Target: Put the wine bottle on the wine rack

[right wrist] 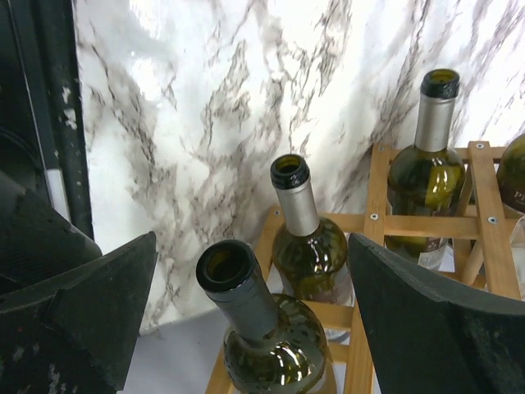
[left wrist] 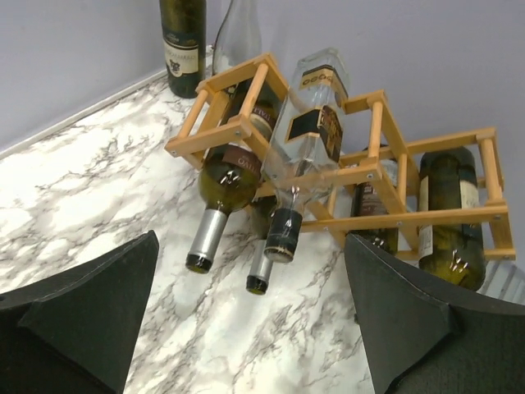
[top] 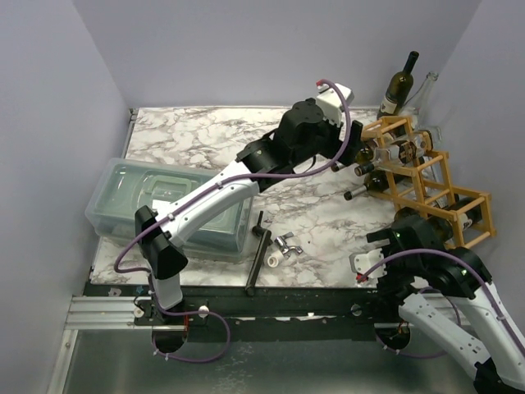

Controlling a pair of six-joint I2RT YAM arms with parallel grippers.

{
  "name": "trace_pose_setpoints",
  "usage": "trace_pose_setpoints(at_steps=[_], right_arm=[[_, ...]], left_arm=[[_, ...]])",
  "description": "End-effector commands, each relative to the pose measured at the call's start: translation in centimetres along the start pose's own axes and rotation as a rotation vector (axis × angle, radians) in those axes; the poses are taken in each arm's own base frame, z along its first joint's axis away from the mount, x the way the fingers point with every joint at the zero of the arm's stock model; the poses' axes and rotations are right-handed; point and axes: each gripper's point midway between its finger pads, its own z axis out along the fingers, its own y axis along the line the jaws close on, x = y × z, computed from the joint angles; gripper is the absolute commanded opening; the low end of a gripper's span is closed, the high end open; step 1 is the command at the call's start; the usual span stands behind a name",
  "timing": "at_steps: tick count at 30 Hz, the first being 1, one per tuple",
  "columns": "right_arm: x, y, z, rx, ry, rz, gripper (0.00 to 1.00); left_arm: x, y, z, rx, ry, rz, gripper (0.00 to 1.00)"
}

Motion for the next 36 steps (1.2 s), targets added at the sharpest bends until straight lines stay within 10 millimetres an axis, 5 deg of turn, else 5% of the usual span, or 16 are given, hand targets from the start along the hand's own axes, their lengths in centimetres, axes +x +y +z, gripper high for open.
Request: trace_pose_setpoints(at_steps=[1, 5, 9, 15, 23, 29, 36], right_arm=[[-3.6, -0.4, -0.8, 0.000, -0.191, 0.073, 1.00], [-5.3, -2.0, -1.2, 0.033, -0.274, 0.079, 1.00], [-5.0, -4.2, -0.9, 0.101, -0.244, 0.089, 1.00], [-3.2, -4.3, 0.4, 0.063, -0.122, 0.082, 1.00], [1.0, -3.6, 0.7, 0.059, 0.117, 0.106, 1.00], [2.3, -3.0, 0.9, 0.054, 0.184, 0.109, 0.99], [4.4, -5.1, 0.1, 0.208, 0.313, 0.166, 0.99]], left_arm=[[1.2, 1.2, -2.4, -0.037, 0.039, 0.095, 0.96], [3.8, 2.9, -3.6, -0.088, 0.098, 0.169, 0.96], [4.2, 6.1, -5.6, -0.221, 0.074, 0.200, 0.96], [4.3, 9.1, -8.3, -0.354, -0.009, 0.275, 0.96], [2.9, 9.4, -9.9, -0.376, -0.087, 0.256, 0.96], [2.6, 9.3, -10.1, -0.373, -0.097, 0.249, 0.96], [2.6, 9.5, -10.3, -0.385, -0.099, 0.251, 0.96]])
